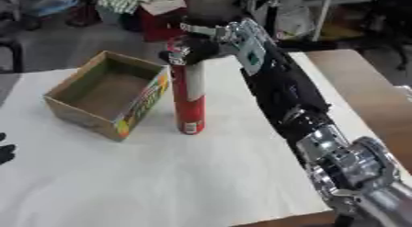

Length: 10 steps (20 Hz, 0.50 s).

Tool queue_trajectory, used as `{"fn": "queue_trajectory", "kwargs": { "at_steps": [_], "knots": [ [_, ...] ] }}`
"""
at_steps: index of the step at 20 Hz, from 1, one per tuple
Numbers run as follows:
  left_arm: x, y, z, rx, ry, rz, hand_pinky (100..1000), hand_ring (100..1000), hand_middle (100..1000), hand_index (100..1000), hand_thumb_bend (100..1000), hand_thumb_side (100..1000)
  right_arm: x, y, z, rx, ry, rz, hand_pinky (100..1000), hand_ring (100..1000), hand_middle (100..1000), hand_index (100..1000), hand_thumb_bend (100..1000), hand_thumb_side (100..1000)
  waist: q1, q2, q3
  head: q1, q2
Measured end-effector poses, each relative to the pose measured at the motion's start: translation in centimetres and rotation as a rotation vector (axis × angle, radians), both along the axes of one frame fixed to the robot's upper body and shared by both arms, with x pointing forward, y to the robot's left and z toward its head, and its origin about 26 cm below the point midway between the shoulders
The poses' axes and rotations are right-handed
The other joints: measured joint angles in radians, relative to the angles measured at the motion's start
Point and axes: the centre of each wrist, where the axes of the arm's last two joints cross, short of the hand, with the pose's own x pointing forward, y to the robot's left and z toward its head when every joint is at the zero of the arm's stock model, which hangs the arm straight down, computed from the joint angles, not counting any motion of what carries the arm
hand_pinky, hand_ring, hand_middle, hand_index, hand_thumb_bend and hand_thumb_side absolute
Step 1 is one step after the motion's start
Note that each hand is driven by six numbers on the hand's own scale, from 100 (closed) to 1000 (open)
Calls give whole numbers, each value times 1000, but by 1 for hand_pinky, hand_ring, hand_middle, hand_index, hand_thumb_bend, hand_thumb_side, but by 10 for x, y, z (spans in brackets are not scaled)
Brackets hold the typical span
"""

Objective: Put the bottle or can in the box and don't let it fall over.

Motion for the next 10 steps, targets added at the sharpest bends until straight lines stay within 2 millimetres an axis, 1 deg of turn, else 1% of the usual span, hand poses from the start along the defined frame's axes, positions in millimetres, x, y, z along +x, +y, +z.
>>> {"fn": "queue_trajectory", "kwargs": {
  "at_steps": [10],
  "knots": [
    [0, 0, 0, 0, 0, 0, 867, 818, 833, 1000, 325, 1000, 0, 1, -1, -14, -2, 1, 1000, 995, 1000, 1000, 232, 793, -2, 0, -3, 0, 0]
  ]
}}
